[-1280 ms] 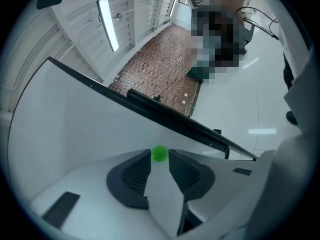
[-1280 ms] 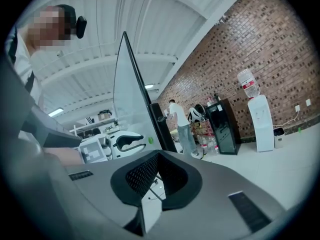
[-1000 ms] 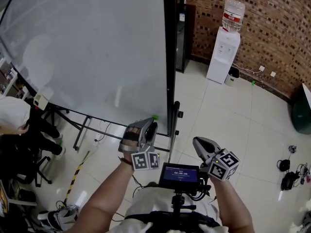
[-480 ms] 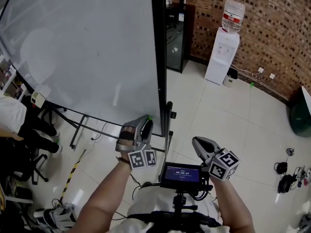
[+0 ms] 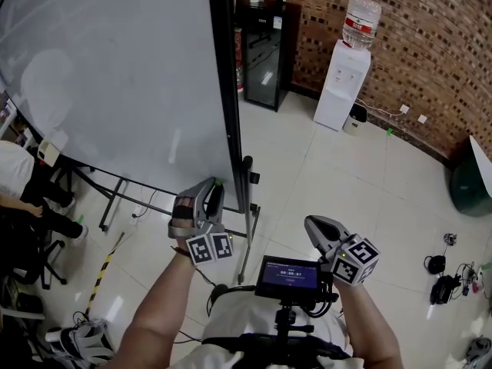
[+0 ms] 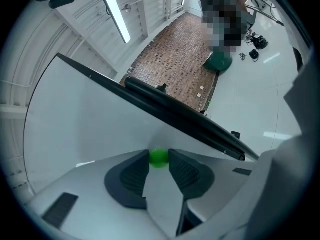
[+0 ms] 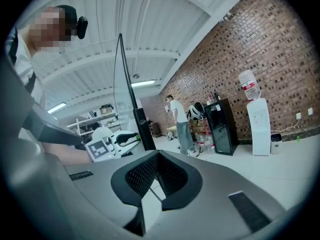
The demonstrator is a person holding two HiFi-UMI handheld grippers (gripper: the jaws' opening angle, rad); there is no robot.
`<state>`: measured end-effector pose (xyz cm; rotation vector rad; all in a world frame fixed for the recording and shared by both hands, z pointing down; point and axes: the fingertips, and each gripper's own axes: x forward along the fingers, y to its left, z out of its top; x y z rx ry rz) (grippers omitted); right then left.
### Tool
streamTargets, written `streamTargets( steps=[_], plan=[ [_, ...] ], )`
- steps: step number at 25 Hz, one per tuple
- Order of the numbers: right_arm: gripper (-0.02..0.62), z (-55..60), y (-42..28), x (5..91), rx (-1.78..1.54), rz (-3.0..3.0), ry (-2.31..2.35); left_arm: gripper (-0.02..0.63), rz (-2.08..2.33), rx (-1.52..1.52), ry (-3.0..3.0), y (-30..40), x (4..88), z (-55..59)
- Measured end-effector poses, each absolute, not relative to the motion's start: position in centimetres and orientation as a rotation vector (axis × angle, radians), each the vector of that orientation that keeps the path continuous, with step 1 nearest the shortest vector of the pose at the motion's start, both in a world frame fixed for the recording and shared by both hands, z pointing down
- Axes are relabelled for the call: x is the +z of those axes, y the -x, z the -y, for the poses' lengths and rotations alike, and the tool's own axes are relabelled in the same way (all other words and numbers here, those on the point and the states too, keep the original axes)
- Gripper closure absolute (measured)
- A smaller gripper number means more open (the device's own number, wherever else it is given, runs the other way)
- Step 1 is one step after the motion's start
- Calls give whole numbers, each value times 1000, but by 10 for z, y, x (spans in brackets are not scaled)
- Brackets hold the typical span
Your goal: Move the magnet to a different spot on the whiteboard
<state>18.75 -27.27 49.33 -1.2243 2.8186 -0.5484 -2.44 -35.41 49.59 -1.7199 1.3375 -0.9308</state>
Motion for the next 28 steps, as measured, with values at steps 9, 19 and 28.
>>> streamTargets(
  steps=[9, 19, 28],
  plan=[
    [584, 271, -194, 488, -638, -2814, 1146, 474, -1384, -1017, 1793, 20, 489, 351],
    [584, 274, -166, 482, -687, -2875, 939, 472, -1653, -908, 2153, 34, 484, 327],
    [584, 254, -156, 488, -635, -2978, 758, 472, -1710, -680, 2500, 17, 471, 261]
  ],
)
